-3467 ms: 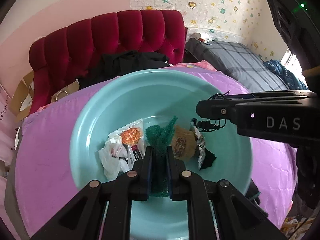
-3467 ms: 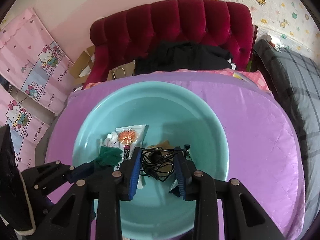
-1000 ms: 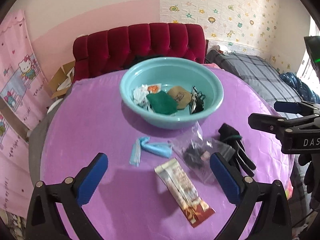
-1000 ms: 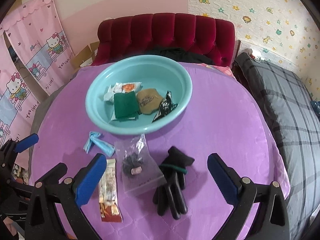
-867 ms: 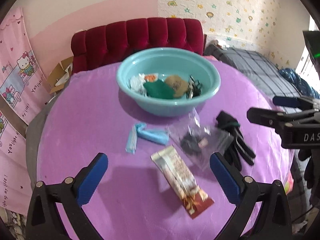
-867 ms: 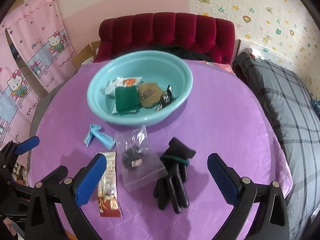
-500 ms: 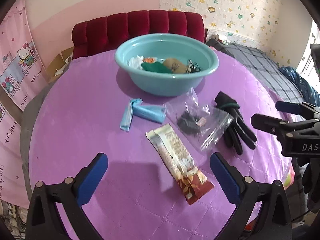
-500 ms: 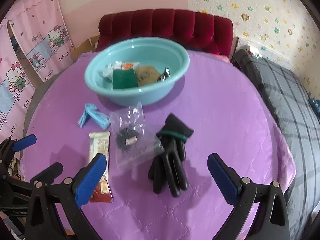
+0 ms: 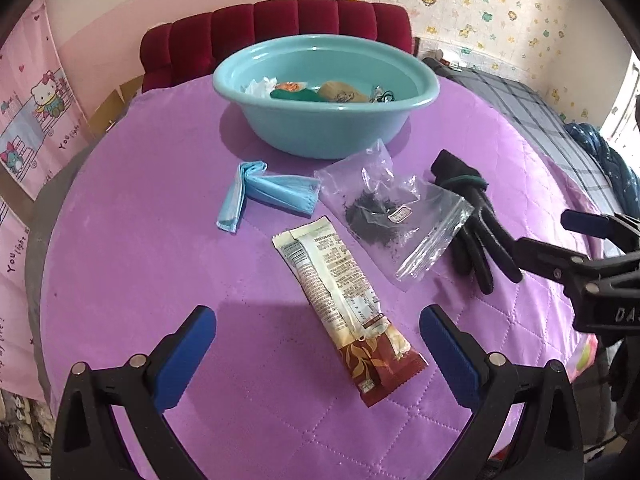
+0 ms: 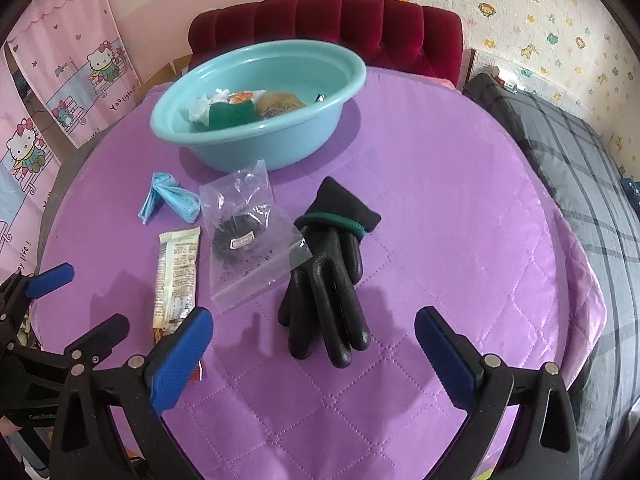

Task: Organize soft objects
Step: 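Grasp the snack bar wrapper with the left tool while the right tool grasps the black gloves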

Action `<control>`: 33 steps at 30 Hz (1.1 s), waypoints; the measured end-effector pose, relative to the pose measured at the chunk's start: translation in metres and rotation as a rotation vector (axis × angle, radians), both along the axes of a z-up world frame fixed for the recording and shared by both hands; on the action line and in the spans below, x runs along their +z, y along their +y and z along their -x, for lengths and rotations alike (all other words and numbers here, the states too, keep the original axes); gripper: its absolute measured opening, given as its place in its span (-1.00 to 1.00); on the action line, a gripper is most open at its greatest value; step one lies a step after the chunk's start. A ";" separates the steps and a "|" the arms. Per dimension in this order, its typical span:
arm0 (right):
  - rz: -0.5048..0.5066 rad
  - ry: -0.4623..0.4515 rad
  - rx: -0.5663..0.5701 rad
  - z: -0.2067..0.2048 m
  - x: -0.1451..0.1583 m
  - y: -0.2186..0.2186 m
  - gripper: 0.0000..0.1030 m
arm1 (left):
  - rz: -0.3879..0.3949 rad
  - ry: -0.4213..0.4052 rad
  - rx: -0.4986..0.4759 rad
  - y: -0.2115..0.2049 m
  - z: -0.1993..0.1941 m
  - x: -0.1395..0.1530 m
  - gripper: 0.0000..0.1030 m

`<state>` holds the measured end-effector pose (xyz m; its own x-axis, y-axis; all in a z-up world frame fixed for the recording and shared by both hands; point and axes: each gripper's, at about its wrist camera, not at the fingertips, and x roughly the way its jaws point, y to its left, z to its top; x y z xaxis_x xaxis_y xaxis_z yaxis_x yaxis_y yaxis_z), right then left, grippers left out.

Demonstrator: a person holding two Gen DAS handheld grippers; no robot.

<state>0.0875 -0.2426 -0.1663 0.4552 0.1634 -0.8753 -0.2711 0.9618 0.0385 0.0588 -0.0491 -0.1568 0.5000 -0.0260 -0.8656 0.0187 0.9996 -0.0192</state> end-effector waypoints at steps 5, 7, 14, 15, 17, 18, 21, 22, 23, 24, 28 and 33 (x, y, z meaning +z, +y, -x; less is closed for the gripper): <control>-0.001 0.017 0.001 -0.003 -0.012 -0.005 1.00 | -0.002 0.018 0.004 -0.004 -0.007 -0.013 1.00; 0.002 0.025 -0.002 -0.006 -0.015 -0.007 1.00 | -0.007 0.027 0.006 -0.006 -0.011 -0.019 1.00; 0.013 0.044 0.008 -0.014 -0.027 -0.007 1.00 | 0.007 0.065 0.044 -0.006 -0.028 -0.046 1.00; 0.015 0.048 0.009 -0.014 -0.029 -0.007 1.00 | 0.005 0.067 0.048 -0.006 -0.030 -0.051 1.00; 0.026 0.055 0.014 -0.014 -0.035 -0.006 1.00 | 0.000 0.079 0.050 -0.007 -0.034 -0.057 1.00; 0.029 0.059 0.017 -0.015 -0.037 -0.006 1.00 | 0.003 0.087 0.054 -0.006 -0.035 -0.060 1.00; 0.032 0.073 0.018 -0.017 -0.042 -0.005 1.00 | 0.010 0.105 0.059 -0.006 -0.039 -0.067 0.69; 0.030 0.076 0.019 -0.018 -0.044 -0.005 1.00 | 0.020 0.110 0.057 -0.006 -0.040 -0.068 0.58; 0.032 0.078 0.020 -0.019 -0.045 -0.004 1.00 | 0.034 0.115 0.054 -0.006 -0.040 -0.069 0.34; 0.033 0.077 0.021 -0.020 -0.046 -0.004 1.00 | 0.037 0.117 0.050 -0.006 -0.041 -0.070 0.09; 0.024 0.076 0.019 -0.023 -0.045 -0.003 1.00 | 0.095 0.111 0.016 -0.004 -0.037 -0.068 -0.09; 0.009 0.084 0.012 -0.031 -0.044 -0.003 1.00 | 0.114 0.100 -0.009 0.004 -0.033 -0.063 -0.35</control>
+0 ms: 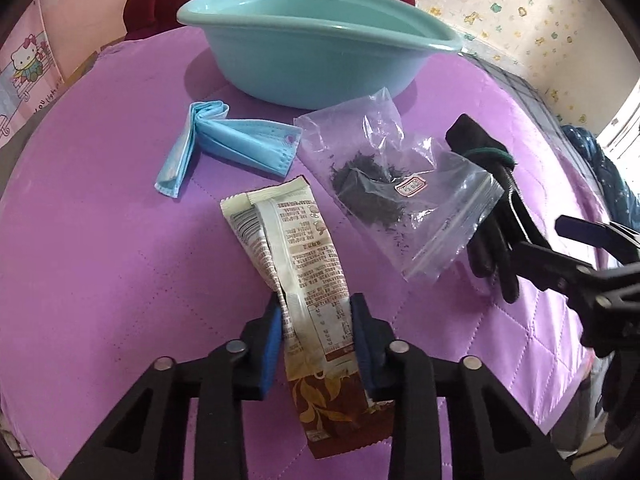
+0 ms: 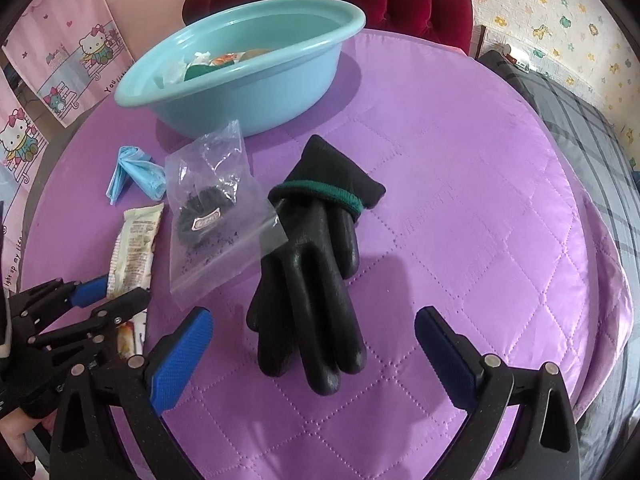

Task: Organize soft objects
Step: 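Grasp the snack bar wrapper with the left tool while the right tool grasps the black gloves, then carry the snack bar wrapper and black gloves over the teal basin with both tools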

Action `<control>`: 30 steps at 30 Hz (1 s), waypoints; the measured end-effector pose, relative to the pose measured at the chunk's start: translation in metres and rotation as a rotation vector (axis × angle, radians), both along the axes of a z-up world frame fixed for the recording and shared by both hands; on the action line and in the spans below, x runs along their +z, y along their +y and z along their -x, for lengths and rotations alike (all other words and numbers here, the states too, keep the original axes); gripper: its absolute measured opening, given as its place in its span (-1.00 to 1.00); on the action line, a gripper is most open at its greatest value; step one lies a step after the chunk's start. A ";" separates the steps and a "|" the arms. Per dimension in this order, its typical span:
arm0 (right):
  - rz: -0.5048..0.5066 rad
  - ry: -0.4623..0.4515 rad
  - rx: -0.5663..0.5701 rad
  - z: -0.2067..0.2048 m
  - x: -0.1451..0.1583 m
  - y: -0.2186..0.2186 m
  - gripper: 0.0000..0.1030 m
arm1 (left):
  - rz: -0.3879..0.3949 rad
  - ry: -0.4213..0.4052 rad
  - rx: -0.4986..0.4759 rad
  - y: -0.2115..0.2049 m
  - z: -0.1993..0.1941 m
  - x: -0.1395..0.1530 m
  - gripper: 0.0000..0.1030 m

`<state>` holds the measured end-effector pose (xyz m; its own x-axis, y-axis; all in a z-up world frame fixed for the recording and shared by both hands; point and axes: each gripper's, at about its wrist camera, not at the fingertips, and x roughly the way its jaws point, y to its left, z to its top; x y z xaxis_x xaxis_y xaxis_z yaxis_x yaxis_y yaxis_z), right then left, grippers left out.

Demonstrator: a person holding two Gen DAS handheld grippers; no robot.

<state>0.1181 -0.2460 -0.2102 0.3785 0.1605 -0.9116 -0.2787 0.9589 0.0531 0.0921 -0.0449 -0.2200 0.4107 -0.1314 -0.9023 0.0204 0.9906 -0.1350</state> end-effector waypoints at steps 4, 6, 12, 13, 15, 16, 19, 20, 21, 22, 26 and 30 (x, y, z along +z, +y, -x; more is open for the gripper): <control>-0.010 0.013 -0.012 -0.006 -0.002 0.000 1.00 | -0.001 -0.008 -0.020 0.005 0.005 0.008 -0.36; -0.017 0.022 -0.014 -0.007 -0.002 0.001 1.00 | -0.001 -0.012 -0.028 0.008 0.007 0.011 -0.36; -0.002 0.046 -0.012 -0.013 -0.007 0.007 0.55 | -0.013 -0.023 -0.053 -0.002 0.008 0.016 -0.35; 0.000 0.051 -0.009 -0.013 -0.008 0.008 0.42 | -0.015 -0.022 -0.057 -0.003 0.009 0.018 -0.35; 0.004 0.053 -0.010 -0.014 -0.010 0.012 -0.13 | -0.009 -0.021 -0.057 0.001 0.012 0.024 -0.35; -0.002 0.056 -0.011 -0.013 -0.010 0.013 -0.53 | -0.008 -0.020 -0.057 0.001 0.014 0.028 -0.35; 0.004 0.048 -0.011 -0.008 -0.005 0.018 -0.77 | -0.009 -0.022 -0.065 0.003 0.013 0.031 -0.34; 0.004 0.046 -0.014 -0.006 -0.002 0.019 -0.79 | -0.009 -0.024 -0.068 0.004 0.014 0.033 -0.34; 0.001 0.046 -0.018 -0.005 -0.001 0.019 -0.79 | -0.012 -0.026 -0.071 0.004 0.014 0.034 -0.34; 0.000 0.045 -0.024 -0.003 0.000 0.019 -0.79 | -0.014 -0.029 -0.075 0.004 0.014 0.035 -0.34; -0.015 0.039 -0.051 0.004 0.011 0.016 -0.80 | -0.016 -0.043 -0.093 0.005 0.015 0.045 -0.34; -0.008 0.023 -0.068 0.018 0.021 0.016 -0.80 | -0.018 -0.055 -0.109 0.005 0.021 0.056 -0.34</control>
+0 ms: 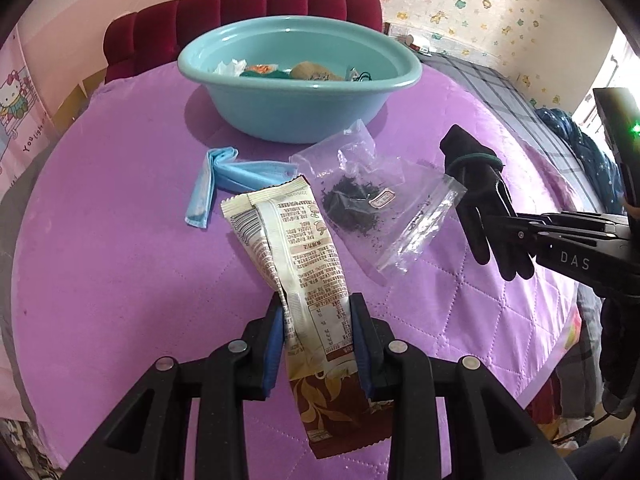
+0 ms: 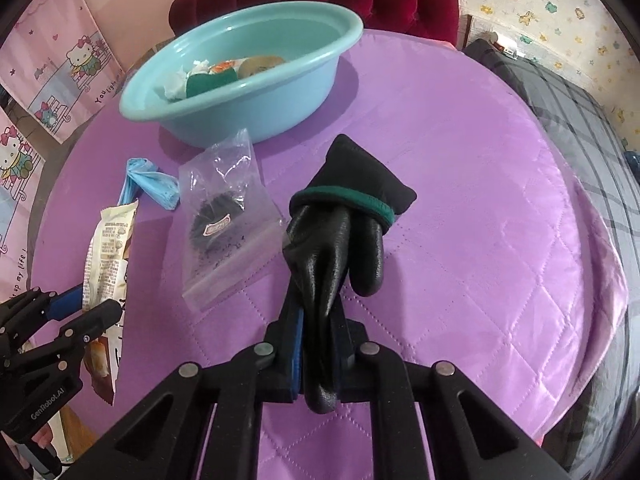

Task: Organize soft objects
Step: 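Carry the snack bar wrapper and black gloves over the teal basin with both tools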

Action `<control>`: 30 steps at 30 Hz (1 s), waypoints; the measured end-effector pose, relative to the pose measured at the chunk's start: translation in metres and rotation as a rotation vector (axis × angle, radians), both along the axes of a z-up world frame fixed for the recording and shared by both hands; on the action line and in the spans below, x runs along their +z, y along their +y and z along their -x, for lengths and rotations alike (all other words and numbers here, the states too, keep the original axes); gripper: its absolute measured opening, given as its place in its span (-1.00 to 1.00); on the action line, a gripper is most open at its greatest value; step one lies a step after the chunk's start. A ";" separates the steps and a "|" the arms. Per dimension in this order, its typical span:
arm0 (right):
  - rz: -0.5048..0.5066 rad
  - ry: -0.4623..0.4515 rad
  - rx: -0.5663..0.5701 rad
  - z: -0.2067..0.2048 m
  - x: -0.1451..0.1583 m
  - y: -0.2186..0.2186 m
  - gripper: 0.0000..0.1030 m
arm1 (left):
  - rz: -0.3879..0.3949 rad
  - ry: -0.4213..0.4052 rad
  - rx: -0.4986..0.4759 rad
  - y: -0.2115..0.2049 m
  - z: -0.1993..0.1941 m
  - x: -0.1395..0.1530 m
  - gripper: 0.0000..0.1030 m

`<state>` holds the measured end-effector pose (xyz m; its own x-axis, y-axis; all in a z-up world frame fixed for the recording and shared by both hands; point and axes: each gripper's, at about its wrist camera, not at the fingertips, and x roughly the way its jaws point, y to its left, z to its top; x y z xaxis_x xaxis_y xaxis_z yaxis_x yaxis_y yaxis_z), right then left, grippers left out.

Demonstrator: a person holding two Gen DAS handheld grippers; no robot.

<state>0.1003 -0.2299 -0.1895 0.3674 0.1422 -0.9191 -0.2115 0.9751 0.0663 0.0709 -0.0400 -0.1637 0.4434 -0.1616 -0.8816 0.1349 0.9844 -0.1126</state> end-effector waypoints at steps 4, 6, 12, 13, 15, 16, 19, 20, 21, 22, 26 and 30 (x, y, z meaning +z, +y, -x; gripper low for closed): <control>-0.006 -0.011 -0.013 0.008 0.010 -0.001 -0.80 | 0.009 0.000 -0.011 0.002 0.007 0.007 -0.34; 0.000 -0.021 -0.015 0.008 0.015 -0.001 -0.80 | 0.008 -0.007 -0.020 0.003 0.011 0.013 -0.34; 0.002 -0.047 -0.020 0.017 0.031 0.001 -0.80 | 0.002 -0.037 -0.039 0.004 0.016 0.026 -0.34; 0.002 -0.052 -0.020 0.019 0.034 0.001 -0.80 | 0.001 -0.042 -0.042 0.004 0.017 0.029 -0.34; 0.002 -0.060 -0.020 0.021 0.038 0.003 -0.80 | -0.003 -0.053 -0.048 0.005 0.018 0.034 -0.34; 0.001 -0.065 -0.019 0.022 0.040 0.004 -0.80 | -0.004 -0.059 -0.052 0.005 0.019 0.037 -0.34; -0.002 -0.078 -0.018 0.024 0.045 0.008 -0.80 | -0.009 -0.072 -0.059 0.004 0.019 0.042 -0.34; -0.003 -0.083 -0.016 0.024 0.047 0.009 -0.79 | -0.008 -0.075 -0.060 0.004 0.019 0.044 -0.34; -0.003 -0.087 -0.016 0.027 0.050 0.008 -0.79 | -0.007 -0.078 -0.062 0.004 0.019 0.046 -0.34; -0.003 -0.090 -0.015 0.027 0.051 0.009 -0.80 | -0.008 -0.081 -0.063 0.004 0.019 0.047 -0.34; -0.011 -0.102 -0.007 0.029 0.061 0.012 -0.80 | -0.002 -0.092 -0.073 0.003 0.018 0.054 -0.34; -0.010 -0.116 0.017 0.028 0.071 0.018 -0.79 | -0.001 -0.105 -0.083 0.004 0.013 0.064 -0.34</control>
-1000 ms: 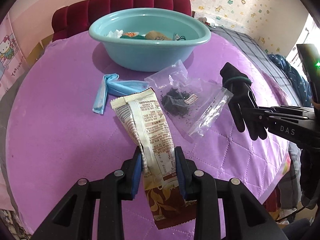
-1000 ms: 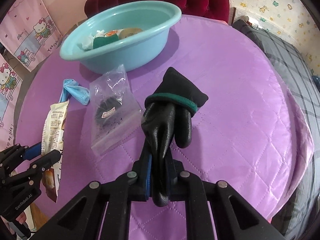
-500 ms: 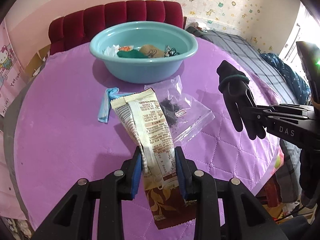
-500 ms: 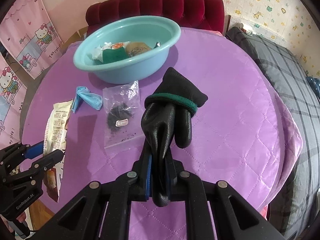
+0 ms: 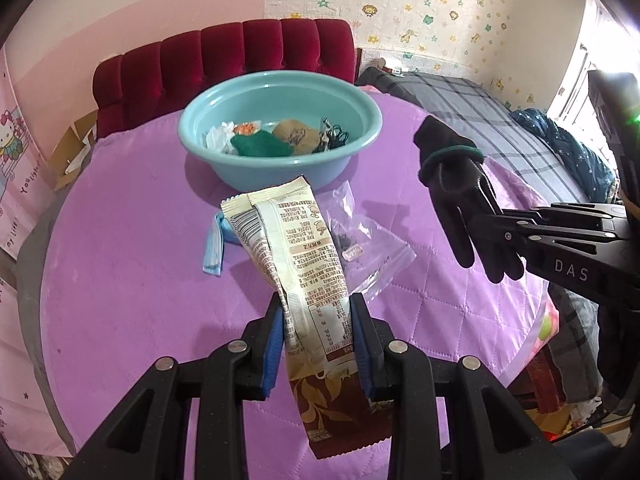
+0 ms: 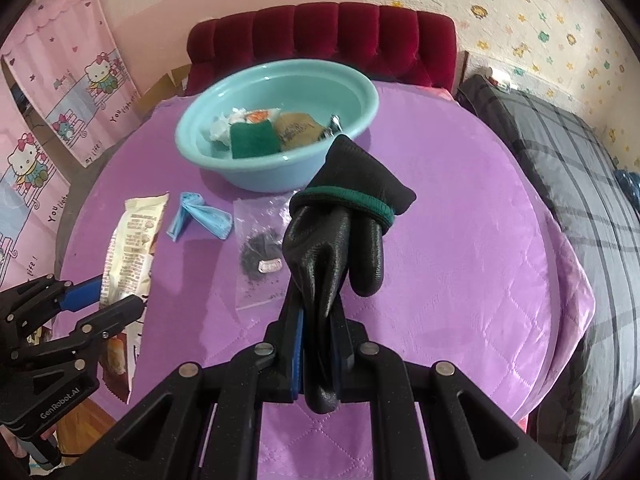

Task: Organize soft objects
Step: 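Carry the snack bar wrapper and black gloves over the teal basin with both tools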

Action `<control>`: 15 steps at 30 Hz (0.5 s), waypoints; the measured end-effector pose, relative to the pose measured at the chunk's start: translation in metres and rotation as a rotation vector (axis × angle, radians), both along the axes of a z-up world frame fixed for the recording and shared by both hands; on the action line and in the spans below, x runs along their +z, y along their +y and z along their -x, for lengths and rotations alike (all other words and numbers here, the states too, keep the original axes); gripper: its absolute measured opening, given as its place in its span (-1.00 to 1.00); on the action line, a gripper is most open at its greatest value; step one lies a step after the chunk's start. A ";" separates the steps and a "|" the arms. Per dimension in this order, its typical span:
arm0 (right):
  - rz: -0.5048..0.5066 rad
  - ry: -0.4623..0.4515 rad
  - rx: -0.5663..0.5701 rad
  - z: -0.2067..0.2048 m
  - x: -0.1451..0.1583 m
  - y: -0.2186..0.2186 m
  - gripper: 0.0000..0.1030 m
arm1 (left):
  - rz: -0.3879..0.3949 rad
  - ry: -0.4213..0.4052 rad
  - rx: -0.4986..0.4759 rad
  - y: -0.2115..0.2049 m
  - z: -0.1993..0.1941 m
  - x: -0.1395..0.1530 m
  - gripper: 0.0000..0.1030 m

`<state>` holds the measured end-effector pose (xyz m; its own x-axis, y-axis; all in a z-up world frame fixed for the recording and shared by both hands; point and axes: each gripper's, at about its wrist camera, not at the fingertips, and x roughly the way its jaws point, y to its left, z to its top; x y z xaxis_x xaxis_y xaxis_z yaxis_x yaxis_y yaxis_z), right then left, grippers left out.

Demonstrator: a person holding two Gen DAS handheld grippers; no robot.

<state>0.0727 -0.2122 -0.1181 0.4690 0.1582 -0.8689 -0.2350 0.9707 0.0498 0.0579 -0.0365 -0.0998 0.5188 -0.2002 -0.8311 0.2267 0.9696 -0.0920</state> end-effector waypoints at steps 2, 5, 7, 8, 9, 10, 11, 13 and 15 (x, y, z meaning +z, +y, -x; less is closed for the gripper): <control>-0.001 -0.011 0.013 -0.002 0.007 0.003 -0.79 | 0.002 -0.007 -0.002 0.001 -0.003 0.006 -0.34; -0.013 -0.025 0.029 -0.009 0.019 0.008 -0.79 | 0.004 -0.019 -0.008 0.003 -0.010 0.015 -0.34; -0.015 -0.034 0.038 -0.015 0.027 0.010 -0.79 | 0.004 -0.025 -0.011 0.004 -0.016 0.021 -0.34; -0.020 -0.038 0.043 -0.018 0.031 0.012 -0.79 | 0.002 -0.030 -0.013 0.004 -0.019 0.024 -0.34; -0.023 -0.040 0.046 -0.020 0.033 0.013 -0.79 | 0.003 -0.036 -0.015 0.005 -0.022 0.028 -0.34; -0.026 -0.043 0.051 -0.023 0.036 0.014 -0.79 | 0.004 -0.039 -0.018 0.005 -0.025 0.031 -0.34; -0.029 -0.043 0.059 -0.027 0.039 0.015 -0.79 | 0.007 -0.040 -0.021 0.006 -0.028 0.033 -0.34; -0.030 -0.046 0.075 -0.033 0.045 0.020 -0.79 | 0.008 -0.043 -0.027 0.006 -0.036 0.039 -0.34; -0.026 -0.053 0.089 -0.039 0.049 0.023 -0.79 | 0.017 -0.043 -0.036 0.006 -0.045 0.044 -0.34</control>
